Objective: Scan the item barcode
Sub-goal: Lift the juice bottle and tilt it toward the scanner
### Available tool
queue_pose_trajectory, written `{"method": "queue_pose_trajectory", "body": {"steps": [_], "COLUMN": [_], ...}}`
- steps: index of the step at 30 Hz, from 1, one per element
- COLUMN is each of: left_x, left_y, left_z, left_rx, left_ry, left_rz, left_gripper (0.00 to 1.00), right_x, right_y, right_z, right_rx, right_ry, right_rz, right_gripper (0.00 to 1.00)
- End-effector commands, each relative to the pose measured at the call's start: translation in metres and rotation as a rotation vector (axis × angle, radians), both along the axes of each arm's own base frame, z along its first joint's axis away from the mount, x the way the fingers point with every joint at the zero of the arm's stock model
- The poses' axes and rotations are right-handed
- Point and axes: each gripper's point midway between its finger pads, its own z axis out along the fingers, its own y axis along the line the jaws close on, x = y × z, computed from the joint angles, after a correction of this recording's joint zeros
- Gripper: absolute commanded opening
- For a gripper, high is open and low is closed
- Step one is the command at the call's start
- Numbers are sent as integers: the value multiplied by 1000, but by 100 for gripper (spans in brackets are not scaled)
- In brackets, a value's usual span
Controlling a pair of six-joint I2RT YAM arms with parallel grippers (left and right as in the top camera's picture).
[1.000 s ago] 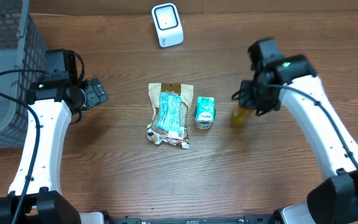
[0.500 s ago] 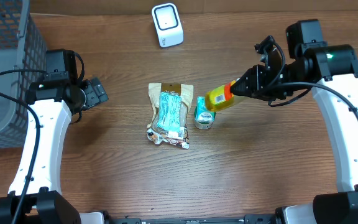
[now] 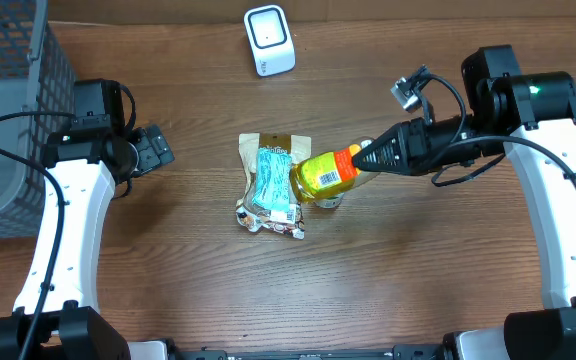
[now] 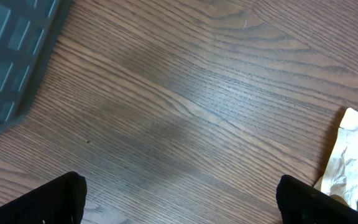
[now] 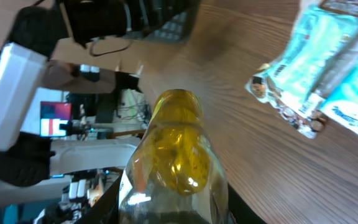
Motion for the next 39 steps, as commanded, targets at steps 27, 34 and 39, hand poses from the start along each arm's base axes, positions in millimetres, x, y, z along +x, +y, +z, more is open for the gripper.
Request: {"method": "queue_pose_trajectory", "body": {"steps": [27, 34, 39], "left_x": [2, 2, 2], "left_y": [1, 1, 1], "left_z": [7, 7, 7], "left_rx": [14, 14, 14], "left_ry": [-20, -19, -19], "left_rz": [-11, -11, -11], "left_gripper": [100, 100, 100], "right_x": [-22, -28, -35], "right_y": [16, 23, 31], "right_z": [41, 41, 43], "right_rx": [156, 157, 172], "right_ry": [-40, -37, -30], "right_rz": [61, 92, 122], "right_gripper": [17, 17, 17]}}
